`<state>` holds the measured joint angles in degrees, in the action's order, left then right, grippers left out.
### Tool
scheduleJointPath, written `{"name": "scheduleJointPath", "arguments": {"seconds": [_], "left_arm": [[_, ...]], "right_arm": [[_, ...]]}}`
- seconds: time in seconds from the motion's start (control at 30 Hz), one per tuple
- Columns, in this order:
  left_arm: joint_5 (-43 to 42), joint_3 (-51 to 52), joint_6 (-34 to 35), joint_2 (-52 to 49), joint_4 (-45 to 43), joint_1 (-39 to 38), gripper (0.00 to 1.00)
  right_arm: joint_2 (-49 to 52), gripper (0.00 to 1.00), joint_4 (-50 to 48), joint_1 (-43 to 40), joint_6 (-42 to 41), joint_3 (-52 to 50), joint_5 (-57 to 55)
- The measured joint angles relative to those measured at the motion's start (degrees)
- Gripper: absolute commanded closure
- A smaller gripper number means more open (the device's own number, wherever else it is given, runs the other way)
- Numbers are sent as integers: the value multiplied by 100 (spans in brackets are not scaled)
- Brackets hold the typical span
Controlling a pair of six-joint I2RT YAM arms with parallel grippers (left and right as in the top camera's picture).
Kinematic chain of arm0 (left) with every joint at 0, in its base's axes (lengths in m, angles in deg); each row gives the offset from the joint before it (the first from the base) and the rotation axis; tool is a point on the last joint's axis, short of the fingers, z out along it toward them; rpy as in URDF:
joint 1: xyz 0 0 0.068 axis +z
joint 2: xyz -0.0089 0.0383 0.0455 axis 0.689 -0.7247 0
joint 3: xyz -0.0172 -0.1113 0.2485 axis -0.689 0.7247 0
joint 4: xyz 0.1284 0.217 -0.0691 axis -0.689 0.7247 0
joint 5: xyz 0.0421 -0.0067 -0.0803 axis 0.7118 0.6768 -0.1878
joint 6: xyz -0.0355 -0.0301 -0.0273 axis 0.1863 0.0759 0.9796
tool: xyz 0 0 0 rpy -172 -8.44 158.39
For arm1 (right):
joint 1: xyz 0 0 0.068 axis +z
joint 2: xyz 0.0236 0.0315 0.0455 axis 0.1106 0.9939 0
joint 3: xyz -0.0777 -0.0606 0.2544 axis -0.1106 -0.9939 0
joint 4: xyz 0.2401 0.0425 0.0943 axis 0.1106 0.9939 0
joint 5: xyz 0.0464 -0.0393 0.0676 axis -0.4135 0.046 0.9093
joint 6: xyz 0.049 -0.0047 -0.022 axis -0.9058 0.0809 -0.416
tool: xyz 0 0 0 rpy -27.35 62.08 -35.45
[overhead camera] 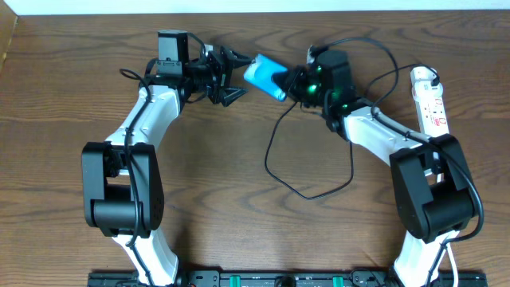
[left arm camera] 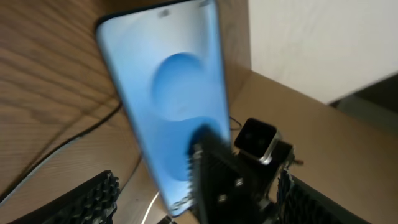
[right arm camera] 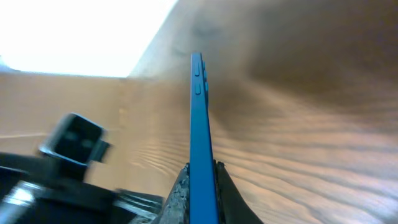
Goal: Plug charger to phone and switch on socket
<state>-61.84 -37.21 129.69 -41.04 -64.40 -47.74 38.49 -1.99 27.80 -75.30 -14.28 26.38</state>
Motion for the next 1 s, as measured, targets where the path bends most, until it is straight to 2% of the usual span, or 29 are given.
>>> {"name": "scheduleJointPath", "arguments": {"seconds": [0.2, 0.47, 0.57, 0.73, 1.0], "left_arm": [[-262, 0, 2, 0, -568, 0, 19], [-378, 0, 83, 0, -1241, 0, 21], [-374, 0, 219, 2, -1550, 0, 28], [-369, 0, 343, 7, -1987, 22, 32], [-195, 0, 588, 7, -2031, 37, 49]], "right_arm": [[-39, 99, -839, -55, -1128, 2, 179], [-46, 99, -1209, 199, -2487, 2, 103], [-46, 99, -1250, 295, -2914, 2, 61], [-48, 99, -1569, 328, -3394, 0, -61], [-52, 99, -1624, 358, -3670, 2, -81]]}}
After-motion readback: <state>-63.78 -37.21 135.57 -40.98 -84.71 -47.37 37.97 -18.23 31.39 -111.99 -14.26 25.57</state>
